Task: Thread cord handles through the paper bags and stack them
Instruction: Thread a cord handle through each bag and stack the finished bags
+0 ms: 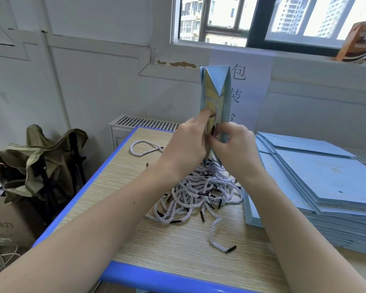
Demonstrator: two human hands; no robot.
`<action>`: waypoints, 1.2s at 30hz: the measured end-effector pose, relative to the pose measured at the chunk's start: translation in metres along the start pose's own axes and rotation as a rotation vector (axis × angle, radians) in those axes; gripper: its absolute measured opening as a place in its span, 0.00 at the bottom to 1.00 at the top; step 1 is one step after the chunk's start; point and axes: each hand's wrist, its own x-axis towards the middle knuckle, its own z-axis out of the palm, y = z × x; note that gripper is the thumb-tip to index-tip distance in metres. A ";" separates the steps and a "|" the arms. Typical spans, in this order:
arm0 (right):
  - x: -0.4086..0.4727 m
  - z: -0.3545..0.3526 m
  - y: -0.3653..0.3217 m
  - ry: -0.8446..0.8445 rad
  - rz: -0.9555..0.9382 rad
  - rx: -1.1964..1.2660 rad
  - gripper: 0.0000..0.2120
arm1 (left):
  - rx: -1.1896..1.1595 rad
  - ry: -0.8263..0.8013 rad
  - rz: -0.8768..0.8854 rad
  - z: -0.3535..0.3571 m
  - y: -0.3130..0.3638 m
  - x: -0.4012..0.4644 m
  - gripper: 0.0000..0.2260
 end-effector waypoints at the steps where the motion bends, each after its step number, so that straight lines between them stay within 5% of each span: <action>1: 0.000 -0.001 0.001 0.001 -0.008 -0.023 0.03 | 0.001 0.030 0.020 0.000 -0.001 0.000 0.19; 10: 0.001 -0.004 0.004 0.051 -0.013 -0.007 0.03 | -0.199 0.188 0.050 0.005 0.002 0.000 0.29; 25: 0.002 -0.005 0.004 0.154 -0.002 0.217 0.07 | -0.125 0.115 0.040 0.009 0.001 -0.001 0.31; 36: -0.001 -0.009 -0.005 -0.024 -0.144 0.035 0.13 | -0.290 0.178 -0.150 0.003 0.002 0.000 0.27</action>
